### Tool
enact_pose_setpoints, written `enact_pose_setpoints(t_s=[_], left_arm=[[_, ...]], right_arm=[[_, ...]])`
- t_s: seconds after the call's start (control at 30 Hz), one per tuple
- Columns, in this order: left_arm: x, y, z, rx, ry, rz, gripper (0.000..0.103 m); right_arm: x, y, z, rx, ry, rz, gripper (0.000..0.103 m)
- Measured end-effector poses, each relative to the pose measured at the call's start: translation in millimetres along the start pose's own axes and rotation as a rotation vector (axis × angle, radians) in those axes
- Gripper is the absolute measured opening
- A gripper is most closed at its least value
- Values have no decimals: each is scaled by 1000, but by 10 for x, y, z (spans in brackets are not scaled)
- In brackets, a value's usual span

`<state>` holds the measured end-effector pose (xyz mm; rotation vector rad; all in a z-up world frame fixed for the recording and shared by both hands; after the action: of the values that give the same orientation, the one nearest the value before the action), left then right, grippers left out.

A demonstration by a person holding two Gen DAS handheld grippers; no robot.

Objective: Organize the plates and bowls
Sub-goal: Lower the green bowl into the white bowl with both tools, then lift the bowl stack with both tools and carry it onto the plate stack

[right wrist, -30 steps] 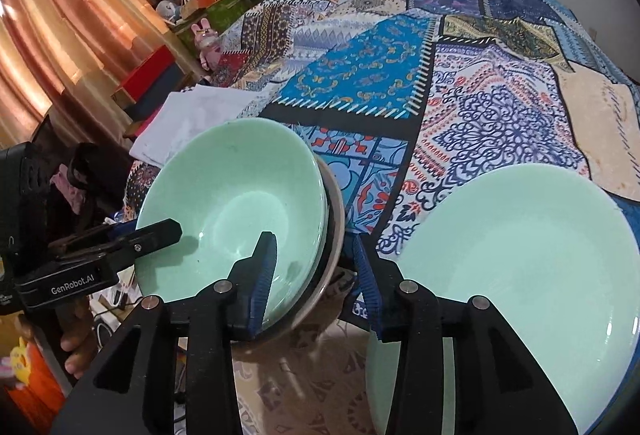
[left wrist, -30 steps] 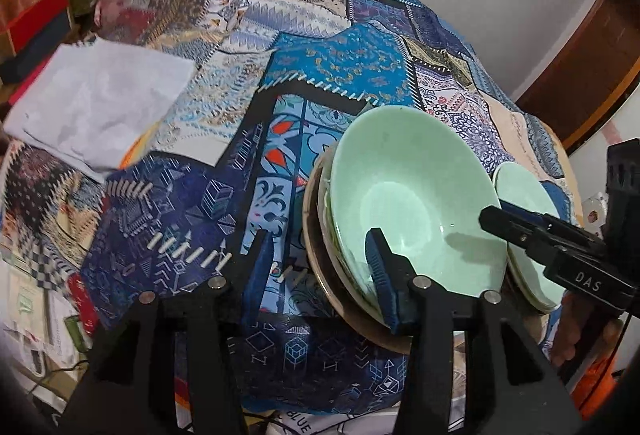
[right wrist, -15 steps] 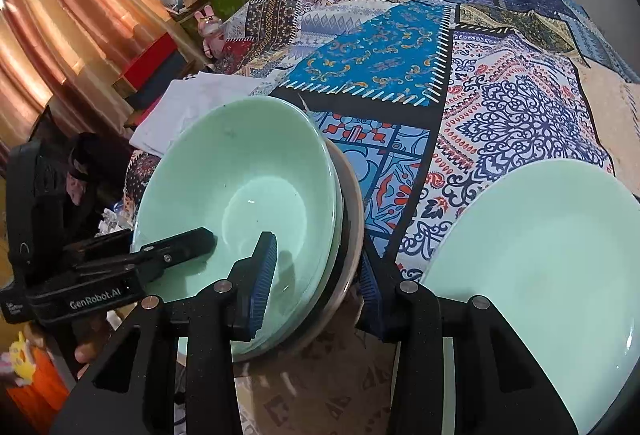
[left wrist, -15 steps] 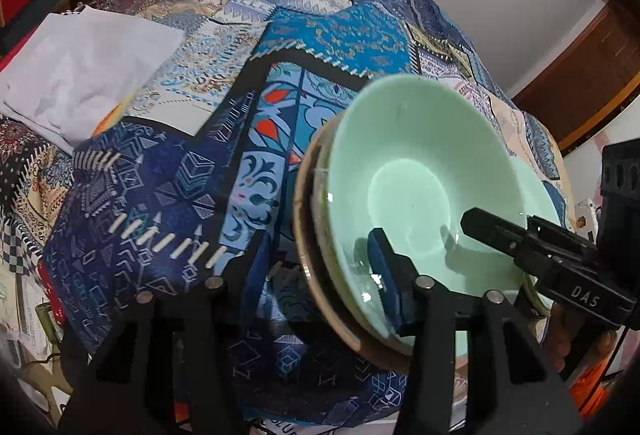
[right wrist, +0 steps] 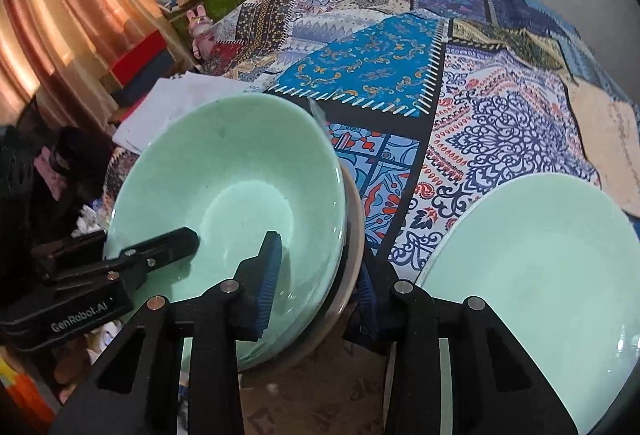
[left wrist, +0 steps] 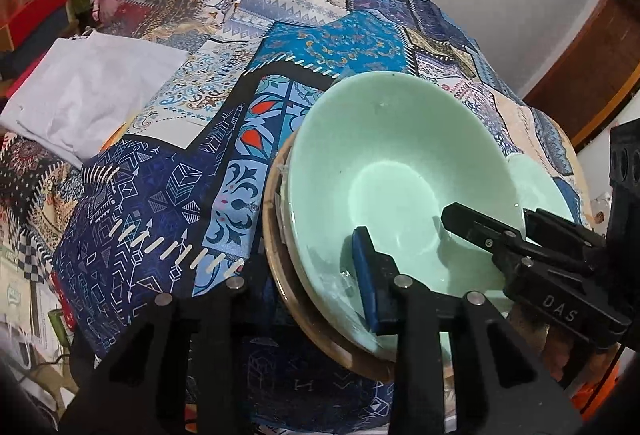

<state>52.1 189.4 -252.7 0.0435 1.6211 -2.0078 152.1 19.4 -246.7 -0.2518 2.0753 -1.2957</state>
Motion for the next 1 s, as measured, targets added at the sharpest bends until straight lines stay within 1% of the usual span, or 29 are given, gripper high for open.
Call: enact_pose_setpoints(t_s=[0.13, 0.23, 0.43, 0.7, 1.0], left_arm=[[-17, -19, 23, -11, -10, -1, 34], [-32, -30, 33, -1, -19, -7, 34], [-36, -77, 107, 13, -18, -11, 34], [-128, -293, 320, 24, 7, 34, 34], [-219, -488, 682, 39, 58, 72, 34]], right_arm=[[3, -14, 4, -13, 22, 1, 32], [-1, -62, 32, -35, 46, 7, 32], [-24, -238, 57, -35, 57, 51, 32], [-59, -535, 151, -36, 70, 110, 32], [-50, -894, 343, -3, 83, 182, 32]])
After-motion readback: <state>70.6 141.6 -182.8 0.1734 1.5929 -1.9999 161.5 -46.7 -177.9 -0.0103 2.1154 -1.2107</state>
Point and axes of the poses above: each gripper's, at about its wrist camera, not at the fingertips, and y roughly the way its jaws point, z to its right, x to its underside, the point moved 3 cm from there along y, roughly the way its jaws point, and after that the axes turned 8 degrees about -z, right-handed, at the moved point
